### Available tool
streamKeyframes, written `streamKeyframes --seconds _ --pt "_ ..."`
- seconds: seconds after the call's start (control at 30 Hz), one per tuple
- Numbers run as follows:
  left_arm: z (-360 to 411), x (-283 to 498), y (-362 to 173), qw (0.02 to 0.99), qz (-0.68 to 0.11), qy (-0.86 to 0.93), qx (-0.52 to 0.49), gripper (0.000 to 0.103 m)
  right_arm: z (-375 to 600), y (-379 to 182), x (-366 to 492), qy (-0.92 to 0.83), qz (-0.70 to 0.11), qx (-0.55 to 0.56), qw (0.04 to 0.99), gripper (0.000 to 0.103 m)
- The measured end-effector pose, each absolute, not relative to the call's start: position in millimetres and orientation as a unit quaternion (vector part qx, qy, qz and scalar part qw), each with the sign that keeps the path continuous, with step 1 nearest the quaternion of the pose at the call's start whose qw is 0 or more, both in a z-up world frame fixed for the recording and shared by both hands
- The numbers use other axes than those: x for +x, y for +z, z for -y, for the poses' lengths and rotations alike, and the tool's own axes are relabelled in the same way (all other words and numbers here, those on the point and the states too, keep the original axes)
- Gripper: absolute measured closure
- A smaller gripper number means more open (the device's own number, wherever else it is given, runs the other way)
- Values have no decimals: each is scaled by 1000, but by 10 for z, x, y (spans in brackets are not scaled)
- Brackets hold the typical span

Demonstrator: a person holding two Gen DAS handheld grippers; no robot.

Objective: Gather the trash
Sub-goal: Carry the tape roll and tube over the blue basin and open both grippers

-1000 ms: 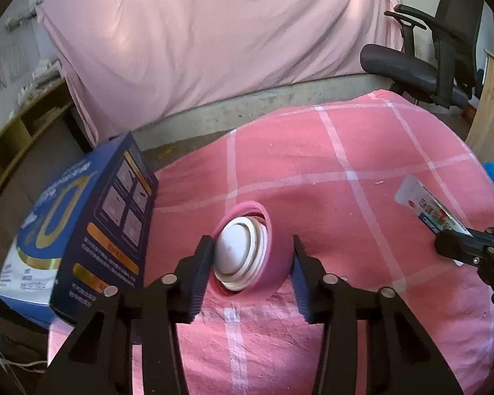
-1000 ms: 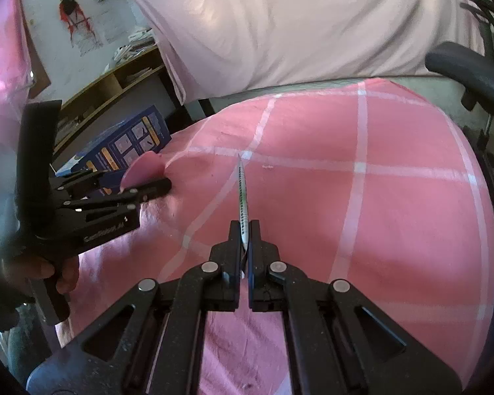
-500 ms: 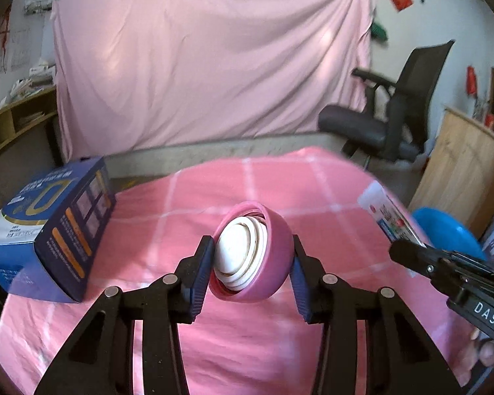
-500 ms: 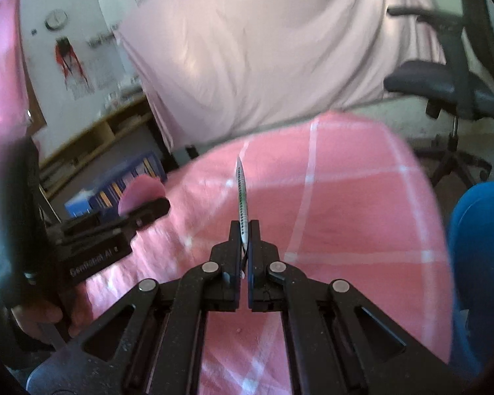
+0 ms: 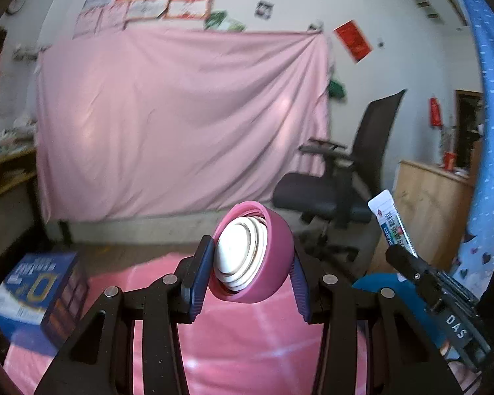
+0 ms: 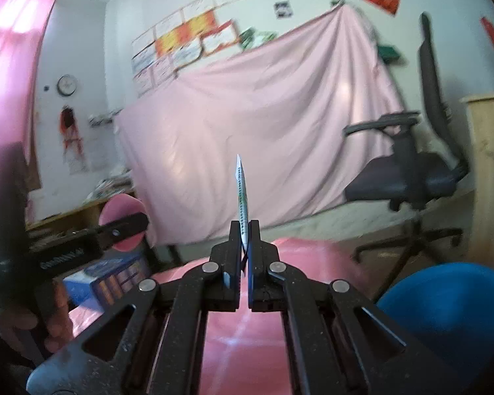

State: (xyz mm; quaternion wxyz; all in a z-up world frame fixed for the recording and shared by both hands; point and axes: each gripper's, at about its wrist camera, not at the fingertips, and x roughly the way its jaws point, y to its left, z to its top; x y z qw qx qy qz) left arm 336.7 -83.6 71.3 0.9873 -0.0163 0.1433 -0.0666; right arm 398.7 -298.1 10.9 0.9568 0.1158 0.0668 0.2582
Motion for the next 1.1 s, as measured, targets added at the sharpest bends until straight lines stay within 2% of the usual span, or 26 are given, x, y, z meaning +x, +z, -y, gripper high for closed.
streamKeyframes --seconds 0.2,0.4,0.73,0.83,1.1 --pt "1272 3396 811 988 -108 -113 2 64 3491 262 3899 186 -22 139 972 75" --pt "1727 3471 764 981 -114 -154 27 64 4032 351 3750 115 -2 142 983 75" --pt "2406 3711 447 962 -167 -214 42 64 4565 16 3791 69 -70 178 979 75" --pt "2610 3781 306 953 -190 -230 49 64 4612 -120 3903 73 -112 183 974 75" --pt "2838 3963 32 931 -260 -250 50 64 4682 -346 4078 67 -174 195 963 75"
